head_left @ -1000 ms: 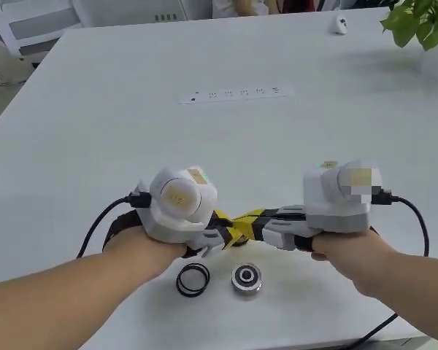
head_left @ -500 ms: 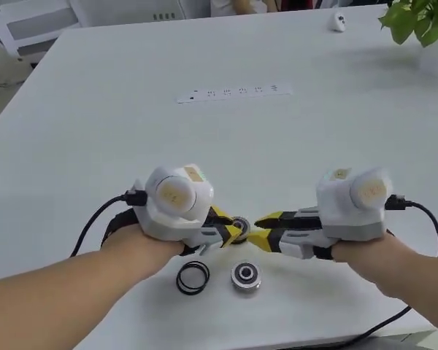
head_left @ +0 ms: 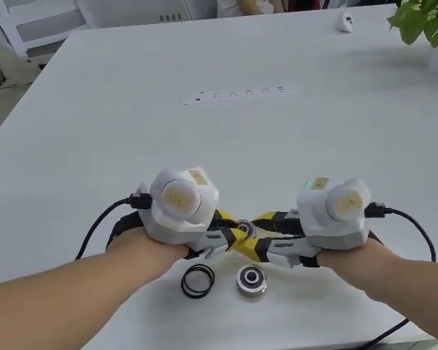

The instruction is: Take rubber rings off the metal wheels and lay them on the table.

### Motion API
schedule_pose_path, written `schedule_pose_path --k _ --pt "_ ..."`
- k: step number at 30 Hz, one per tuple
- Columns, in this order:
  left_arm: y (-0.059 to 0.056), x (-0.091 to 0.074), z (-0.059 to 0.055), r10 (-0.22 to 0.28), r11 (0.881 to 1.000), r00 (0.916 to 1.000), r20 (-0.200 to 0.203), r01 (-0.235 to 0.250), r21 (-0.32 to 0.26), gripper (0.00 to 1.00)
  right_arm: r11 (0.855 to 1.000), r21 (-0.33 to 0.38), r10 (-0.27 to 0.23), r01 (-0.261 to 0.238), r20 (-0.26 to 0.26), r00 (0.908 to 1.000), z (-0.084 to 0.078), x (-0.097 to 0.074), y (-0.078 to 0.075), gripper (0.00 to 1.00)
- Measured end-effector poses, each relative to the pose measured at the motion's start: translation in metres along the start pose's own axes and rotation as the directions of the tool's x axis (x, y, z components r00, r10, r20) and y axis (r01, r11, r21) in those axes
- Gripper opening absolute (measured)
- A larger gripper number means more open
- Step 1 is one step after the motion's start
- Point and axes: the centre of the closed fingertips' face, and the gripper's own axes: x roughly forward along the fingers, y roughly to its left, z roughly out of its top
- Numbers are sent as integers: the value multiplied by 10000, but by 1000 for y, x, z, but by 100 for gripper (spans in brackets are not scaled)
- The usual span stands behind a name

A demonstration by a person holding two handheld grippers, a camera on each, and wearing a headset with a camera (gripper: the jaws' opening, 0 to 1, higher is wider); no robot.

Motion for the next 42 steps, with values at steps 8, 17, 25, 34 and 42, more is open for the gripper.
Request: schedule_pose_path --k 8,17,25,34,42 --pt "0 0 0 4 10000 10000 52 -4 -39 10 9999 -137 -78 77 -45 10000 -3 -6 1 22" --pt "0 0 0 -4 10000 10000 91 5 -61 10 9999 68 -128 128 -56 9999 -6 -12 1 17" --pt "0 -1 1 4 9999 9999 135 -3 -114 10 9996 210 -188 190 -112 9998 -8 -16 0 11" --pt "1 0 1 9 9997 9999 127 -6 -234 10 9989 228 -412 420 -346 9986 -9 -18 -3 0" --pt "1 -1 1 69 9999 9999 114 -67 -153 10 9963 675 -501 527 -401 9979 -10 -19 -6 0"
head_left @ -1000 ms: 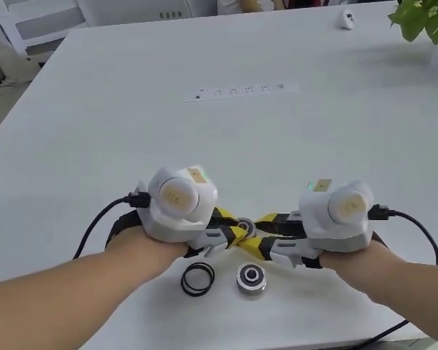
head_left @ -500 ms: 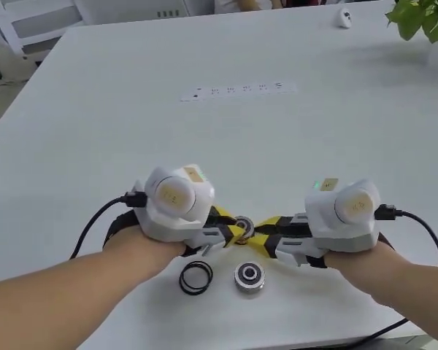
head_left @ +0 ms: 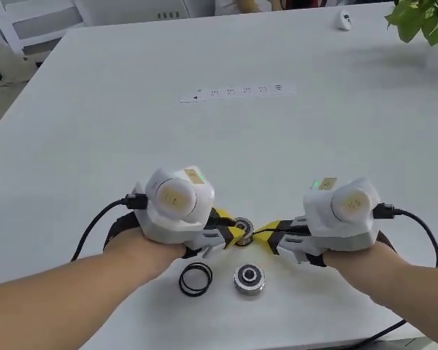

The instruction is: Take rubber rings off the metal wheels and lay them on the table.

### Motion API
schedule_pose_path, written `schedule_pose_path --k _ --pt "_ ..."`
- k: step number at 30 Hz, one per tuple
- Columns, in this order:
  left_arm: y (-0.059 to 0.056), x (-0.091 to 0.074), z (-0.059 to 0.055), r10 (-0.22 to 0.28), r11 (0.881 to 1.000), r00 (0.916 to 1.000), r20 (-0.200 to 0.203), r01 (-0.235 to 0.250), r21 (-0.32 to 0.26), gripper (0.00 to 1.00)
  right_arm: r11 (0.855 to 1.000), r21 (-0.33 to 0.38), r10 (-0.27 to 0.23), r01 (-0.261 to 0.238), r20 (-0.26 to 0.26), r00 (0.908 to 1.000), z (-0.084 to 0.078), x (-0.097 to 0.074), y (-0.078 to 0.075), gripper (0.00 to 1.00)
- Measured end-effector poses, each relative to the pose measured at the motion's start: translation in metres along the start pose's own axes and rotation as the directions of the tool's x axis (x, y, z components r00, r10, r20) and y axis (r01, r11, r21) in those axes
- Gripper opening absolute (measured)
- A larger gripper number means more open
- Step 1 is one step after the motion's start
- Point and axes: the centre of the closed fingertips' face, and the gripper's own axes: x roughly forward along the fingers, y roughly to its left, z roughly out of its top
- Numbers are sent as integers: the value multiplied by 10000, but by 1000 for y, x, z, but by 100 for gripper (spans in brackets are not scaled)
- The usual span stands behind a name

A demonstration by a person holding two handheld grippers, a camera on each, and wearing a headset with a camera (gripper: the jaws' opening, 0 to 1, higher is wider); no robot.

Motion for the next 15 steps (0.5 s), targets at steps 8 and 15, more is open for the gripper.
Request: schedule_pose_path --k 8,15 --pt "0 0 0 -38 9999 10000 -27 38 127 10 9815 1914 -77 -66 737 9973 8 -5 -9 0" --pt "-1 0 0 -22 9997 10000 -79 24 253 10 9679 2493 40 -305 1062 9943 16 -6 -8 0"
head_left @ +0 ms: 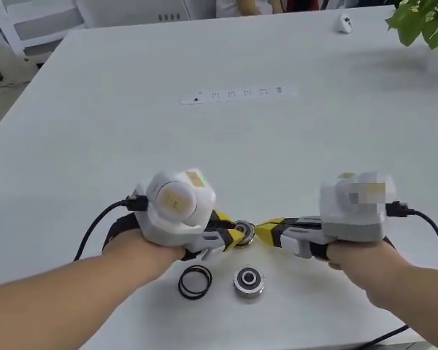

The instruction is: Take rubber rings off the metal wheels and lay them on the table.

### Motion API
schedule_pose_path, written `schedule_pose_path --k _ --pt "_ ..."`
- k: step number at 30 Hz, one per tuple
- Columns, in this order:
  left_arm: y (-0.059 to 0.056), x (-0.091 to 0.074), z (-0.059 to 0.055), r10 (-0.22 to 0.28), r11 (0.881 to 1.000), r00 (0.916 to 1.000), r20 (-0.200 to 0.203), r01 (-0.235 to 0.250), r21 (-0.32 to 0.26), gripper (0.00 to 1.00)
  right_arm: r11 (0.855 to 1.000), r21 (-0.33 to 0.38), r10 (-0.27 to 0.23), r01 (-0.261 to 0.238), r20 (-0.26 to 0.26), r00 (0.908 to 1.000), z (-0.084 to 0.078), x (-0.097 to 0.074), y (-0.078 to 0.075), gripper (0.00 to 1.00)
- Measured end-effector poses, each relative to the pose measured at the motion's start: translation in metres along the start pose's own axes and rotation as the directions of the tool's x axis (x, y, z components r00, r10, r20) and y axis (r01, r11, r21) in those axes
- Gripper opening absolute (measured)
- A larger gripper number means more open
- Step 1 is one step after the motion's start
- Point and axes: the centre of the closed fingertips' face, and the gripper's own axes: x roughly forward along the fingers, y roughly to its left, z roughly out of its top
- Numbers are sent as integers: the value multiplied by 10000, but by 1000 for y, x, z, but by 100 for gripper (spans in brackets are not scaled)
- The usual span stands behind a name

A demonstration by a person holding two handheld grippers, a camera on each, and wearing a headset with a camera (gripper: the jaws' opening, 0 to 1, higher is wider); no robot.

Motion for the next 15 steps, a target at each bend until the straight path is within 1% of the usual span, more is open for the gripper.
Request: schedule_pose_path --k 2,4,10,15 --pt "0 0 0 11 10000 10000 -7 -11 16 10 10000 -25 25 -25 20 10000 0 0 1 0" --pt "0 0 0 13 10000 10000 -17 -13 37 10 9999 82 128 -129 56 9999 1 0 3 0" --pt "-1 0 0 9 10000 10000 -41 -9 64 10 9992 291 257 -260 80 9996 1 0 3 0" --pt "-1 1 0 52 9999 10000 -76 -51 121 10 9985 405 368 -371 86 9993 1 0 7 0"
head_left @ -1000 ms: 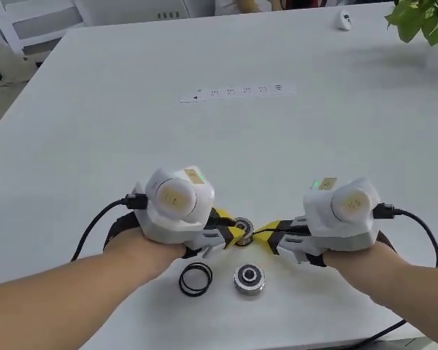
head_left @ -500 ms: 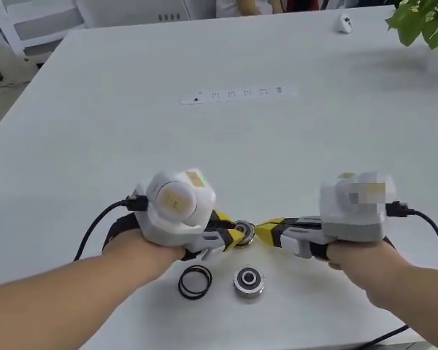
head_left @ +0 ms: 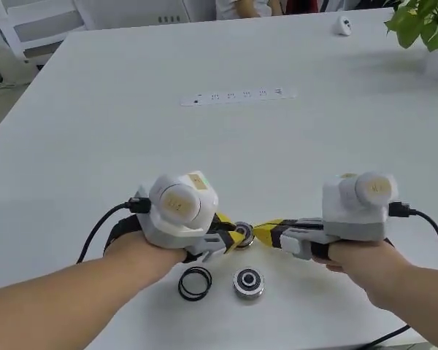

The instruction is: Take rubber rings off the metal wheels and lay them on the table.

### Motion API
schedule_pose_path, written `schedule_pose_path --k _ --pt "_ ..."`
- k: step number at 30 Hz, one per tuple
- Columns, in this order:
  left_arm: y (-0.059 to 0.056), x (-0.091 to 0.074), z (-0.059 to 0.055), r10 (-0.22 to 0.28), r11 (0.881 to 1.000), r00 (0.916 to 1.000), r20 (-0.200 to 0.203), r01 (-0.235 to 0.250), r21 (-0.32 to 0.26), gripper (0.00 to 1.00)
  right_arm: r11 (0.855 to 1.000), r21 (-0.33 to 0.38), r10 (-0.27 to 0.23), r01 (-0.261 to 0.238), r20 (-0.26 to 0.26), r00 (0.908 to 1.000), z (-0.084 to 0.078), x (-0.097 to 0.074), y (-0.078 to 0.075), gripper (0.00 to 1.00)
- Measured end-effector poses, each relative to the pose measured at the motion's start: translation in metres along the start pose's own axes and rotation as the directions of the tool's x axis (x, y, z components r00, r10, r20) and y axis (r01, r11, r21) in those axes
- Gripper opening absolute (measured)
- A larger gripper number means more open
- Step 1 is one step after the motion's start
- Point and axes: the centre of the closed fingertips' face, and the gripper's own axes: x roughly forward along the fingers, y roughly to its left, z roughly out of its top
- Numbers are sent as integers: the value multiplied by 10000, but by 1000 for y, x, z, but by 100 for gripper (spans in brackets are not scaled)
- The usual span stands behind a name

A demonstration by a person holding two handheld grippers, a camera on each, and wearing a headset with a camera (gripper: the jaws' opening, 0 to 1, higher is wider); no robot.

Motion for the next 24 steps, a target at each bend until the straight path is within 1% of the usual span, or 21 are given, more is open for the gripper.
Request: schedule_pose_path --k 7,16,19,20,21,22,24 --pt "-1 0 0 -41 10000 10000 -3 41 50 10 9997 -125 229 -229 -54 9997 0 2 6 0" --pt "-2 0 0 -108 9999 9999 19 108 124 10 9989 44 477 -477 15 9989 -1 2 10 0" --pt "-3 0 0 -155 9998 9999 18 155 151 10 9968 87 790 -791 72 9968 1 3 17 0" --pt "-3 0 1 -141 9997 9999 30 141 188 10 9954 -27 954 -953 297 9950 5 4 23 0" --pt "-3 0 1 -145 9998 9999 48 144 155 10 9951 -50 993 -992 105 9950 4 3 24 0" --pt "-3 0 1 -146 9998 9999 54 145 154 10 9957 -179 914 -912 75 9958 4 3 22 0" --pt "-3 -1 1 -152 9998 9999 49 151 158 10 9959 -91 900 -899 130 9959 3 3 21 0"
